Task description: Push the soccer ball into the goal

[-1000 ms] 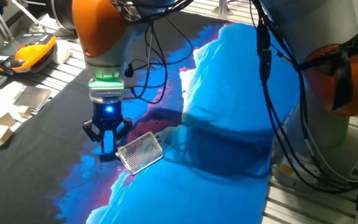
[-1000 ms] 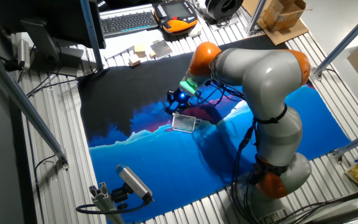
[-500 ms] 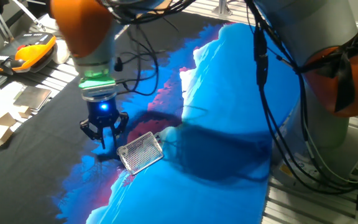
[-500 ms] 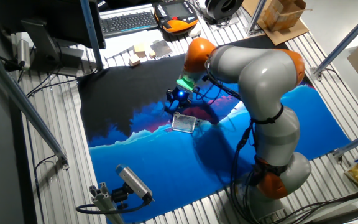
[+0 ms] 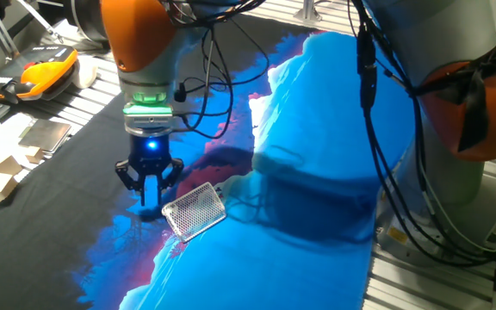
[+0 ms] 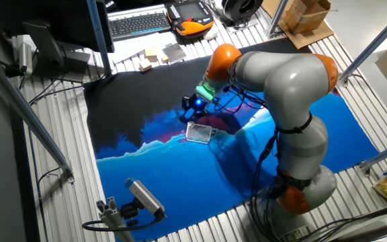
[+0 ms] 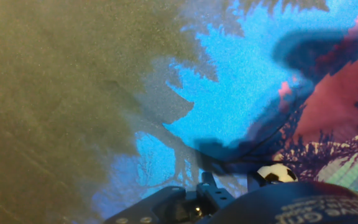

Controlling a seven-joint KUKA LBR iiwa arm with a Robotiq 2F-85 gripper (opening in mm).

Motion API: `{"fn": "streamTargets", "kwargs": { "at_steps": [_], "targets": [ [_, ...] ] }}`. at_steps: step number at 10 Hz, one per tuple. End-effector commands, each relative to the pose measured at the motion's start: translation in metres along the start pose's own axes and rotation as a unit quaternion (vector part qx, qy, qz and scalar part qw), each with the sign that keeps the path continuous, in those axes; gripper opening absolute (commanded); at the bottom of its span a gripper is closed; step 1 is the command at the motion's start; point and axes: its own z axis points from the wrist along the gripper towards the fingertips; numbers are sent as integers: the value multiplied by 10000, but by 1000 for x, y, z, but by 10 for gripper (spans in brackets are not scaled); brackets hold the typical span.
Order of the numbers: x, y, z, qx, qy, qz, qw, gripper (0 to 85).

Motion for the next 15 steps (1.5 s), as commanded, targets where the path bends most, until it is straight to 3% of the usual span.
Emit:
{"fn": "streamTargets", "kwargs": {
  "at_steps": [1, 7, 8, 9, 12, 15],
  "targets": [
    [1, 0, 1, -12, -16, 20, 10000, 340],
    [7, 1, 14, -141, -96, 120, 9998, 340],
    [8, 1, 17, -27, -154, 62, 9999, 340],
    [8, 1, 19, 190, -222, -64, 9996, 340],
    [2, 0, 14, 290, -198, -163, 9993, 340],
    [3, 0, 14, 347, -218, -181, 9990, 340]
  ]
}}
